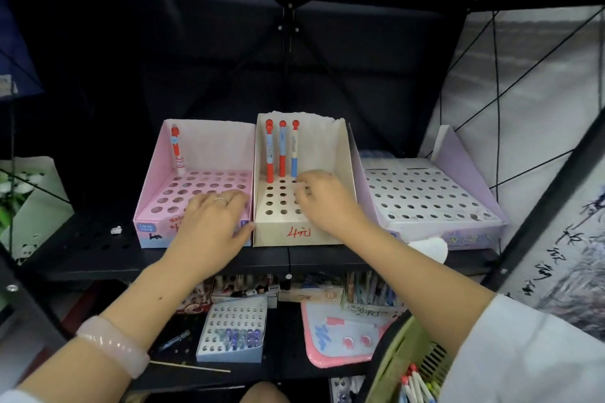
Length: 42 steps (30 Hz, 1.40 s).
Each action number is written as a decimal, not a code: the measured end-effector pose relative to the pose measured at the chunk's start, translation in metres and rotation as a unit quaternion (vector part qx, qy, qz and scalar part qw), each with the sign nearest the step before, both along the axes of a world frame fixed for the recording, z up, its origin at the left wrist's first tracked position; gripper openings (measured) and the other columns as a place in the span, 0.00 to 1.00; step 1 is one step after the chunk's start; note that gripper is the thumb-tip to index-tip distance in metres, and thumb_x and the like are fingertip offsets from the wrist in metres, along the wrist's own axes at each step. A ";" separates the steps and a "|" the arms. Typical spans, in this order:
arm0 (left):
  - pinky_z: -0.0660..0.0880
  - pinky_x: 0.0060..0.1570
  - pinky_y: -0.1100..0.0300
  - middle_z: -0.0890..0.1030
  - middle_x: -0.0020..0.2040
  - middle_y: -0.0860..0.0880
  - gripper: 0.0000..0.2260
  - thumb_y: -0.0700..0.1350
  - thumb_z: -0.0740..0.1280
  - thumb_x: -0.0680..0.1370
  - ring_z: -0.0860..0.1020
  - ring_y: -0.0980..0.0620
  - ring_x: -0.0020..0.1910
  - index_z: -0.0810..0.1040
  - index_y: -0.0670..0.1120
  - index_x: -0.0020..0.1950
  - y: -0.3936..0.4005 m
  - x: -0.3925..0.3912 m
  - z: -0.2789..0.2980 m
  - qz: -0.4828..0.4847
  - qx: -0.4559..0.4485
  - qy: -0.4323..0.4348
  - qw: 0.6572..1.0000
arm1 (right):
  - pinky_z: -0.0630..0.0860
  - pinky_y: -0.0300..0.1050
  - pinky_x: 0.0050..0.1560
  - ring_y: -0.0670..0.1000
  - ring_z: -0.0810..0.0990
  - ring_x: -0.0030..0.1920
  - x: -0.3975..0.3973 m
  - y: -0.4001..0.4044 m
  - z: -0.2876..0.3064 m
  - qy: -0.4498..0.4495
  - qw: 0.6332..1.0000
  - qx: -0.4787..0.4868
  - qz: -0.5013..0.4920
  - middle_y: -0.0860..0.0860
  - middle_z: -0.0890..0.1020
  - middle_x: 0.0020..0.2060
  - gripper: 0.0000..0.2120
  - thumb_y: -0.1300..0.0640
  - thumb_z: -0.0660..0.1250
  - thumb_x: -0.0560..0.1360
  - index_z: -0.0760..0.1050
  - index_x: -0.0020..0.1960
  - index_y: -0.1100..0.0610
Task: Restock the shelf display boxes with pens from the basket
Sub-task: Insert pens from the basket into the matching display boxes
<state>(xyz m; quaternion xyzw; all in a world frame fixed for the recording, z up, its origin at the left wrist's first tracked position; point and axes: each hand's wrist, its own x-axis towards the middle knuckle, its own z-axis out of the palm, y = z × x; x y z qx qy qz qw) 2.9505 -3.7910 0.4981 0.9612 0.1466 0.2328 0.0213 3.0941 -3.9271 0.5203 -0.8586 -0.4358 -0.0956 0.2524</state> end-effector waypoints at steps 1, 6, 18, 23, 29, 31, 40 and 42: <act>0.63 0.58 0.49 0.79 0.57 0.45 0.20 0.49 0.65 0.77 0.77 0.42 0.52 0.70 0.45 0.67 -0.005 0.001 0.001 0.005 -0.013 -0.019 1.000 | 0.73 0.47 0.49 0.53 0.77 0.51 0.005 -0.013 0.007 -0.019 0.997 0.070 -0.023 0.53 0.79 0.51 0.13 0.57 0.56 0.79 0.76 0.55 0.59; 0.62 0.59 0.52 0.75 0.63 0.46 0.20 0.56 0.55 0.79 0.74 0.44 0.59 0.67 0.54 0.71 -0.019 0.011 -0.001 -0.004 0.001 0.028 1.000 | 0.70 0.49 0.50 0.58 0.75 0.54 0.059 -0.092 0.019 0.003 0.983 0.037 -0.179 0.57 0.77 0.55 0.13 0.61 0.55 0.78 0.72 0.60 0.60; 0.66 0.55 0.53 0.75 0.64 0.43 0.15 0.49 0.60 0.79 0.76 0.44 0.56 0.76 0.51 0.64 -0.017 0.008 0.000 -0.034 -0.021 0.037 0.999 | 0.53 0.58 0.72 0.53 0.55 0.75 0.075 -0.082 -0.010 0.061 0.965 -0.204 -0.151 0.53 0.57 0.75 0.23 0.51 0.43 0.81 0.53 0.76 0.51; 0.64 0.63 0.50 0.73 0.67 0.42 0.17 0.51 0.57 0.80 0.72 0.43 0.63 0.71 0.50 0.68 -0.023 0.007 0.008 -0.018 -0.039 0.070 0.997 | 0.62 0.54 0.68 0.56 0.66 0.68 0.065 -0.079 0.001 0.052 0.979 -0.134 -0.148 0.57 0.68 0.69 0.21 0.53 0.47 0.82 0.64 0.71 0.56; 0.57 0.68 0.55 0.67 0.71 0.40 0.16 0.43 0.62 0.78 0.64 0.42 0.70 0.73 0.44 0.66 -0.085 0.003 0.021 -0.093 -0.147 -0.077 0.982 | 0.65 0.35 0.52 0.52 0.75 0.57 0.023 -0.138 0.032 -0.009 0.999 -0.013 -0.043 0.55 0.78 0.58 0.14 0.59 0.57 0.79 0.74 0.62 0.59; 0.59 0.61 0.65 0.74 0.64 0.45 0.12 0.40 0.62 0.78 0.69 0.49 0.64 0.76 0.44 0.61 -0.128 0.003 0.013 -0.171 -0.186 -0.110 0.961 | 0.65 0.35 0.41 0.50 0.76 0.46 0.001 -0.167 0.019 0.001 0.999 0.023 -0.042 0.53 0.81 0.47 0.10 0.60 0.59 0.78 0.78 0.53 0.58; 0.67 0.46 0.64 0.80 0.55 0.48 0.11 0.42 0.59 0.80 0.75 0.53 0.50 0.79 0.46 0.57 -0.232 0.004 -0.099 -0.245 -0.287 0.109 0.920 | 0.74 0.49 0.50 0.59 0.77 0.56 -0.037 -0.259 -0.181 0.288 0.899 -0.295 -0.148 0.60 0.79 0.54 0.17 0.51 0.61 0.77 0.74 0.59 0.62; 0.64 0.41 0.69 0.79 0.55 0.50 0.11 0.43 0.58 0.80 0.73 0.57 0.49 0.79 0.47 0.57 -0.231 0.001 -0.115 -0.251 -0.294 0.143 0.911 | 0.72 0.47 0.43 0.59 0.77 0.52 -0.035 -0.257 -0.216 0.335 0.872 -0.304 -0.184 0.60 0.78 0.53 0.20 0.47 0.61 0.77 0.72 0.58 0.64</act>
